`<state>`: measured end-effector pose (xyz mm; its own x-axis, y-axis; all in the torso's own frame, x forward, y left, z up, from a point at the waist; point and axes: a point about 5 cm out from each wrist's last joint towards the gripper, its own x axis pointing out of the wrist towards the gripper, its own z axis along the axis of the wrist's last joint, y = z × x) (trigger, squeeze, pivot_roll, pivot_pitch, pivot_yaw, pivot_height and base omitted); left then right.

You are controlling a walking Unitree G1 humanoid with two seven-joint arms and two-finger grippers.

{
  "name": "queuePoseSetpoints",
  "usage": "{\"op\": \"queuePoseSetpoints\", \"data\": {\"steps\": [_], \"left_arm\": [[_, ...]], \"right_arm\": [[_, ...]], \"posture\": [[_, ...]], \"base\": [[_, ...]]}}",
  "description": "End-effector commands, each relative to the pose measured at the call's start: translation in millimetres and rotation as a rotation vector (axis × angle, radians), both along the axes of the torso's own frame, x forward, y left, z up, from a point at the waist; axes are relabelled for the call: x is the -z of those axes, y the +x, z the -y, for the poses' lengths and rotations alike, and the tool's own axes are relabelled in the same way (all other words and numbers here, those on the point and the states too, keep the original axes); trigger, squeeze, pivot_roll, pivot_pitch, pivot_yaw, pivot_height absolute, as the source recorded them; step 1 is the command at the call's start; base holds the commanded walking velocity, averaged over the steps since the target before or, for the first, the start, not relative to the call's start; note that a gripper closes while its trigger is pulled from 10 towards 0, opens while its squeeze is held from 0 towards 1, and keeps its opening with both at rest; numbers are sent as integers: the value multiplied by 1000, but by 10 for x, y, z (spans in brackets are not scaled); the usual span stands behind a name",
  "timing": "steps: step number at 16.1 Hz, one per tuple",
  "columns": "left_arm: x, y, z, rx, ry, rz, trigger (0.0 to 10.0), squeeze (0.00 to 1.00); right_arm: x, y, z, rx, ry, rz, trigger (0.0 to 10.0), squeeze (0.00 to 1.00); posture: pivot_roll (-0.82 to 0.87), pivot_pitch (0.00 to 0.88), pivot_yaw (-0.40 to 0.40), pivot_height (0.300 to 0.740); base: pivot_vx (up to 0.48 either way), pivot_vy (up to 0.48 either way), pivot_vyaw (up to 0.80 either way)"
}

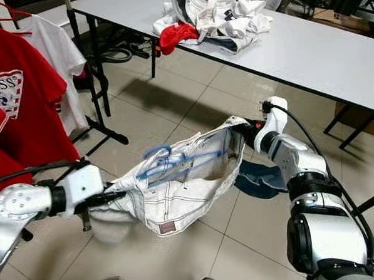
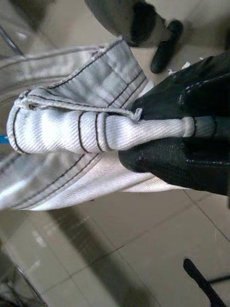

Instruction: Hang hanger

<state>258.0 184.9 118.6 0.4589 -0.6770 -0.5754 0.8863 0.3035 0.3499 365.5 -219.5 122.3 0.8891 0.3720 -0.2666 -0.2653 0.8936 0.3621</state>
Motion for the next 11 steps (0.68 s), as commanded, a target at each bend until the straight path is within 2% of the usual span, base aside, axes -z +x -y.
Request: {"op": "queuePoseSetpoints", "data": {"steps": [1, 2, 4, 6, 8, 11], "left_arm": [[39, 52, -64, -40, 81, 7, 0, 0], [63, 122, -94, -88, 118, 34, 0, 0], [80, 220, -99, -155, 115, 60, 0, 0], [211, 259, 32, -193, 101, 16, 0, 0], [318, 261, 115, -201, 104, -23, 0, 0], [500, 295, 243, -173, 160, -54, 0, 0]], "right_arm": [[-252, 72, 125, 28, -13, 80, 0, 0], [-271, 80, 112, 17, -20, 88, 0, 0], [-285, 83, 73, -7, -22, 98, 0, 0], [-286, 74, -16, -42, -11, 109, 0, 0], [-274, 65, -57, -56, -8, 110, 0, 0], [-274, 59, -48, -51, -13, 103, 0, 0]], "posture": [[86, 40, -116, 740], [87, 40, -116, 740], [92, 38, -117, 740], [95, 34, -116, 740], [94, 32, -113, 740], [84, 23, -102, 740]], "base": [[0, 0, 0], [0, 0, 0], [0, 0, 0], [0, 0, 0], [0, 0, 0], [0, 0, 0]]}}
